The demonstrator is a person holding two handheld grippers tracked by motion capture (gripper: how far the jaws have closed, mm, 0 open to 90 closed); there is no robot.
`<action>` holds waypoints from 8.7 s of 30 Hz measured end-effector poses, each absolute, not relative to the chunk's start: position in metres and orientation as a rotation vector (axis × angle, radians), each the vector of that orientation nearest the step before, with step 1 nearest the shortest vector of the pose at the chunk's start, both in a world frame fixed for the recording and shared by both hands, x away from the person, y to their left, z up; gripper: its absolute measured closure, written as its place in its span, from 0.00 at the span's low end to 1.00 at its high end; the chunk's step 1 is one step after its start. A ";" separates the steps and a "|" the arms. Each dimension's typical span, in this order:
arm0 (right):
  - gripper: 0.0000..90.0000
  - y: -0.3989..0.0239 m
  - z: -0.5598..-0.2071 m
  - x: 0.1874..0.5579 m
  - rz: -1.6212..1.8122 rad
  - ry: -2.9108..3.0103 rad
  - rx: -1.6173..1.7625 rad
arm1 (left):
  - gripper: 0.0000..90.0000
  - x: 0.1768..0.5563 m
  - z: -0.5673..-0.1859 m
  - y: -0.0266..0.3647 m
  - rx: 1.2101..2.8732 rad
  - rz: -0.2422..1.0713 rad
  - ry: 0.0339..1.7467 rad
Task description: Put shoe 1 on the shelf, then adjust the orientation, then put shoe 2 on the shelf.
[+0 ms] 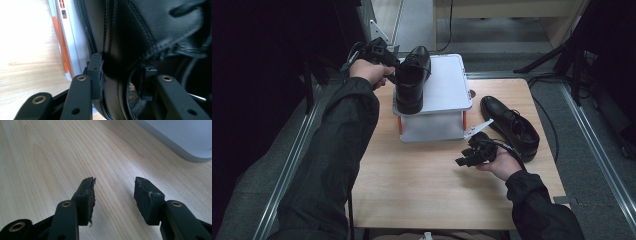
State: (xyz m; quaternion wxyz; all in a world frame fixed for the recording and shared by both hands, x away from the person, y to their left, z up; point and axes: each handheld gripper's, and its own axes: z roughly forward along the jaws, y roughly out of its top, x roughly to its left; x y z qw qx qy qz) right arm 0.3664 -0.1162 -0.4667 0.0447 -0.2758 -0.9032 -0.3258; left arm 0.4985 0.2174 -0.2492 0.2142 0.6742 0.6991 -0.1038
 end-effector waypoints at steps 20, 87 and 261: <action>0.57 -0.114 -0.468 0.366 -0.984 -2.769 -0.834 | 0.77 0.492 -0.243 0.221 1.917 -0.367 1.910; 0.57 -0.118 -0.466 0.367 -1.012 -2.749 -0.871 | 0.60 0.410 -0.362 0.286 1.943 -0.293 1.749; 0.94 -0.254 -0.350 0.507 -0.602 -2.005 -2.046 | 0.55 0.356 -0.448 0.258 2.145 -0.207 1.559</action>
